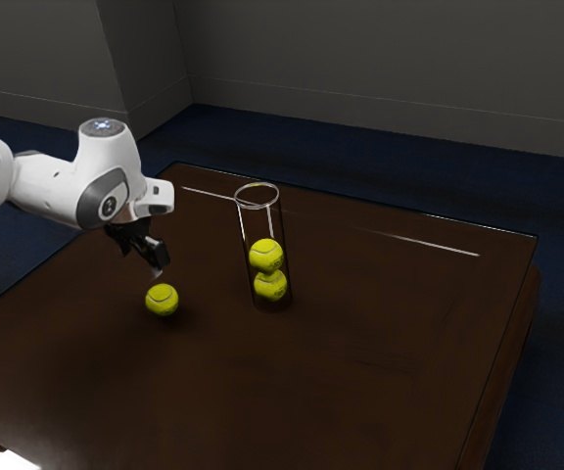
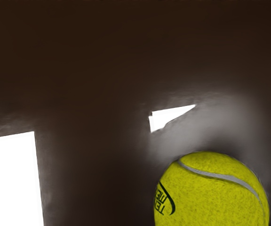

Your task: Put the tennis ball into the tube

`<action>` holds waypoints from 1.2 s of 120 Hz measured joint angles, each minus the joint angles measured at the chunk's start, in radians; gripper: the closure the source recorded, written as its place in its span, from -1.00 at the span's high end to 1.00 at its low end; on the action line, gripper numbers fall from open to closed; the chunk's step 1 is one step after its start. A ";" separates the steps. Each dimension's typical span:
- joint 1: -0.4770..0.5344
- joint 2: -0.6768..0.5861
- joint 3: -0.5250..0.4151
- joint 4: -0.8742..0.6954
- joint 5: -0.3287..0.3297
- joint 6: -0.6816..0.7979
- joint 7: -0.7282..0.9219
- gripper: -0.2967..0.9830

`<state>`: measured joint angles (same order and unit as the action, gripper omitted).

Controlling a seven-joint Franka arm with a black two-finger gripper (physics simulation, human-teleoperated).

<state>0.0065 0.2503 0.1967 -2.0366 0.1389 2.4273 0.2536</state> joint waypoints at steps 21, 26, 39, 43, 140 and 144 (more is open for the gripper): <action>-0.002 0.004 -0.014 -0.022 -0.002 0.005 0.012 0.54; -0.006 -0.018 -0.014 -0.042 0.002 0.005 0.012 0.54; -0.011 -0.059 -0.015 -0.050 0.032 0.008 0.006 0.53; 0.025 -0.054 -0.033 -0.037 0.037 0.009 0.003 0.53; 0.378 0.078 -0.427 0.029 0.127 -0.080 -0.024 0.54; 0.379 0.084 -0.427 0.029 0.126 -0.083 -0.027 0.54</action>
<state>0.3854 0.3340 -0.2300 -2.0077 0.2647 2.3441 0.2264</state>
